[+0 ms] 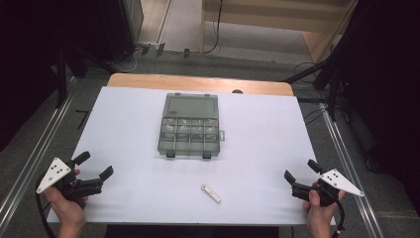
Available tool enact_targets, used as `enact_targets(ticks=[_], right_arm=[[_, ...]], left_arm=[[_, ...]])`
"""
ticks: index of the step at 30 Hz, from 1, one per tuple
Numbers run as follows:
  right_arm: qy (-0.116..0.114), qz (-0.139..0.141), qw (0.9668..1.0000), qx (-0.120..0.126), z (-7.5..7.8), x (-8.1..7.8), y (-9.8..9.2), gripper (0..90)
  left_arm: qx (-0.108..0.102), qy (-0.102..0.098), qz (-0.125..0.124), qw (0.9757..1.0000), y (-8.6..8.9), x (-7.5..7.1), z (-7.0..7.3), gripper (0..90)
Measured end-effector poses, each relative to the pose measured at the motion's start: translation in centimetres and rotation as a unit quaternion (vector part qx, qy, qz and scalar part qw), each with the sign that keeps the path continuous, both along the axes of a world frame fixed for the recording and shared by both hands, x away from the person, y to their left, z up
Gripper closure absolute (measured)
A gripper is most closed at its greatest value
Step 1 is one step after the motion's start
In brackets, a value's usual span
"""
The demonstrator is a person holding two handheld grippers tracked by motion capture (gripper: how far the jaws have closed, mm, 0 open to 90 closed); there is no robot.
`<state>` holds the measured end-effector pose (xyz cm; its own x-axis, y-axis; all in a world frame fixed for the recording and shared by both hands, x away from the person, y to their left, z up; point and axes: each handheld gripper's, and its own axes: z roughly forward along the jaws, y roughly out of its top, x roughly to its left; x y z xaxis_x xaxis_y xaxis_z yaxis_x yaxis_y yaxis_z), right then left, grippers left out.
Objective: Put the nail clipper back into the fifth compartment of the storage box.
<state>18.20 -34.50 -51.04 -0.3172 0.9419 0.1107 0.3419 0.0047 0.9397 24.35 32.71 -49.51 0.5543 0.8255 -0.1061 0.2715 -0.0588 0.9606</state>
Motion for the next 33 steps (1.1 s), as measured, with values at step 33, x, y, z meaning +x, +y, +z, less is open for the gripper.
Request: enact_targets(ticks=[33], right_arm=[[0.057,0.109,0.9894,-0.077,4.2,0.3,6.7,0.0]], left_arm=[[0.013,0.003,0.004,0.9999,-0.4,-0.2,-0.2,0.0]])
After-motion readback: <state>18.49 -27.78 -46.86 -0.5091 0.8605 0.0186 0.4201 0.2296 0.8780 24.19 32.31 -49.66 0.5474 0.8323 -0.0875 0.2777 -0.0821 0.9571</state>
